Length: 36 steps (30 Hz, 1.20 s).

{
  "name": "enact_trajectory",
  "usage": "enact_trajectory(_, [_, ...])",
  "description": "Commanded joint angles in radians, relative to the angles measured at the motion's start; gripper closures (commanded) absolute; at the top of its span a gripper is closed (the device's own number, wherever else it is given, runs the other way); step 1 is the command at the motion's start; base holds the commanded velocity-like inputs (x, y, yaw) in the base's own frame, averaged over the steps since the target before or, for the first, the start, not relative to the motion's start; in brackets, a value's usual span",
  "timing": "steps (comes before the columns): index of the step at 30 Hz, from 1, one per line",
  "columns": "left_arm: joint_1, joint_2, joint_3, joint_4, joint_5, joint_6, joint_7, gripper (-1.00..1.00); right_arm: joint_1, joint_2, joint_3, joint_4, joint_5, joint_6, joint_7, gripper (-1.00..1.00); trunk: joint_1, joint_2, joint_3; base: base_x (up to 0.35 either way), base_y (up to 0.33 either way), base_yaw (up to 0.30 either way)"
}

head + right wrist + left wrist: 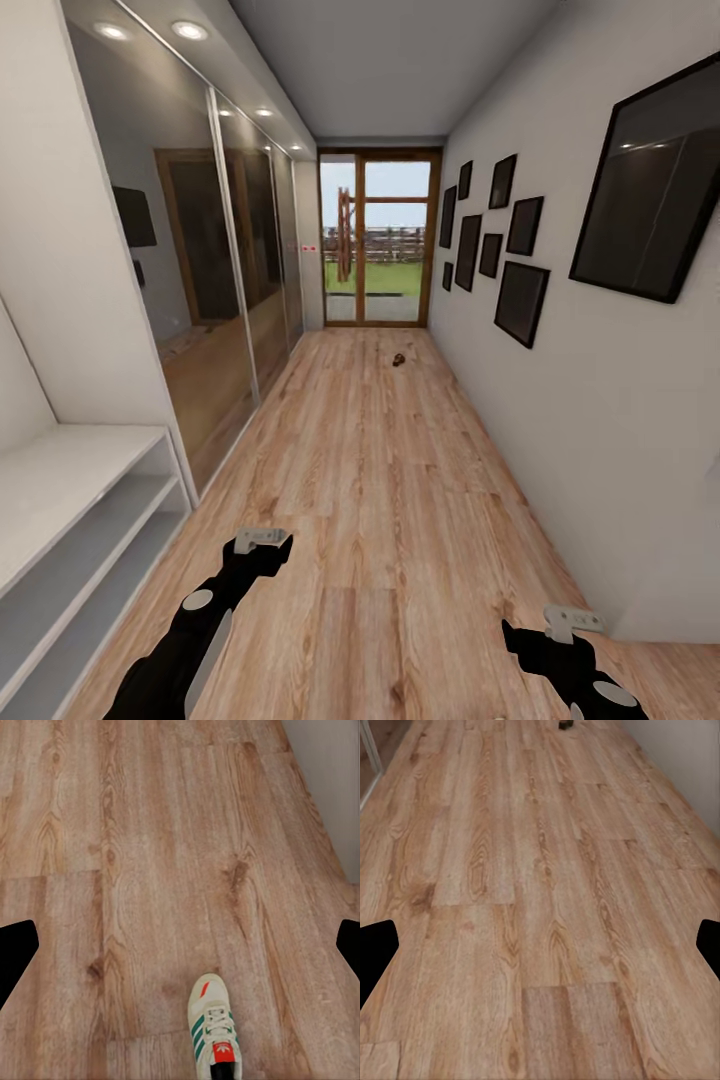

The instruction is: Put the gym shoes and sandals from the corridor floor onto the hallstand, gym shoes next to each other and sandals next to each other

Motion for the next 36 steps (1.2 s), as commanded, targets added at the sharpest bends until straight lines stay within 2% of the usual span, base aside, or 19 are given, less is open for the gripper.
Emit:
enact_trajectory(1, [0.0,-0.001,0.001,-0.002,0.001,0.006,-0.003,-1.0,0.0,0.0,0.0,-0.002,0.0,0.005,-0.001,-1.0,0.0,-0.001,-0.001,0.016,-0.012,-0.028])
enact_trajectory(33, [0.0,0.0,0.0,0.002,-0.002,0.004,-0.002,-1.0,0.0,-0.001,-0.002,-0.001,0.0,0.005,-0.002,-1.0,0.0,-0.001,-0.001,0.002,-0.009,-0.003])
enact_trajectory(36, [-0.001,0.001,0.003,0.012,-0.001,0.005,-0.002,-1.0,-0.004,-0.007,-0.005,0.004,-0.002,0.006,-0.004,-1.0,0.0,-0.001,-0.001,0.0,0.0,0.0])
